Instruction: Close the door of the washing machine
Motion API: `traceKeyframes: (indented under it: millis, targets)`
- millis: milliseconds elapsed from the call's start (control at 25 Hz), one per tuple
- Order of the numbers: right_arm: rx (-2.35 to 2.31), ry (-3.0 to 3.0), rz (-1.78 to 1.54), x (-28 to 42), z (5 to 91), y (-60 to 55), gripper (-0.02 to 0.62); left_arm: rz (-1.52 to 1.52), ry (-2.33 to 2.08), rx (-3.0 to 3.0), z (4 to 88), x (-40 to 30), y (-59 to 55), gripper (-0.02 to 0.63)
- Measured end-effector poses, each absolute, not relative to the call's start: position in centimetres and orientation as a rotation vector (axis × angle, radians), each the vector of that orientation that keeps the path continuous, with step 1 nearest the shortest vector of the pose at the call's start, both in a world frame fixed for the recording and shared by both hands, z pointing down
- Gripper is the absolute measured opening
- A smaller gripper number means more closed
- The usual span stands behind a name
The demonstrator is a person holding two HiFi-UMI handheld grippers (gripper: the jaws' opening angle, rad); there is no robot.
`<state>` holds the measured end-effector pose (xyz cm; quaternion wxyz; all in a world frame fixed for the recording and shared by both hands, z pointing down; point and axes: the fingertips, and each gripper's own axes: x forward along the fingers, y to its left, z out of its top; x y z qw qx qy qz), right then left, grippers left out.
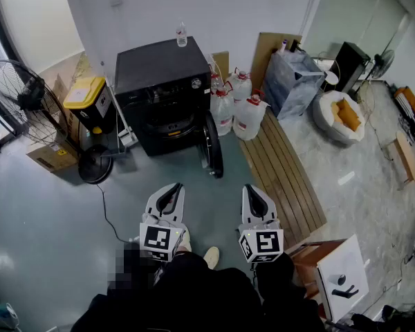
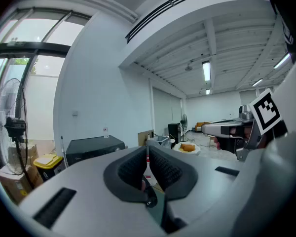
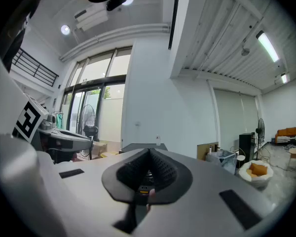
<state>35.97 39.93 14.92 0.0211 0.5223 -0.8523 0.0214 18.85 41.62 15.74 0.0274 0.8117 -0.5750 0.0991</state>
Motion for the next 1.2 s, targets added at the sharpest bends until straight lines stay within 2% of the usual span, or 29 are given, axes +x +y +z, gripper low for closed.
traceKeyframes:
  millis: [280, 800, 1200]
  targets:
    - [1.616, -2.620, 0.069, 34.9, 14.8, 38.0, 0.017, 0.315, -1.743, 2.521, 15.7, 18.0, 39.6, 0.035]
    - [1.665, -2.558, 0.059, 27.3, 15.1, 29.0, 0.017, 0.307, -1.667, 2.554, 16.3, 10.8, 30.6, 0.034]
    - [1.726, -2.472, 0.107, 24.6, 16.9, 23.3, 0.017, 0.320, -1.533, 2.595, 18.4, 9.0, 24.2, 0.034]
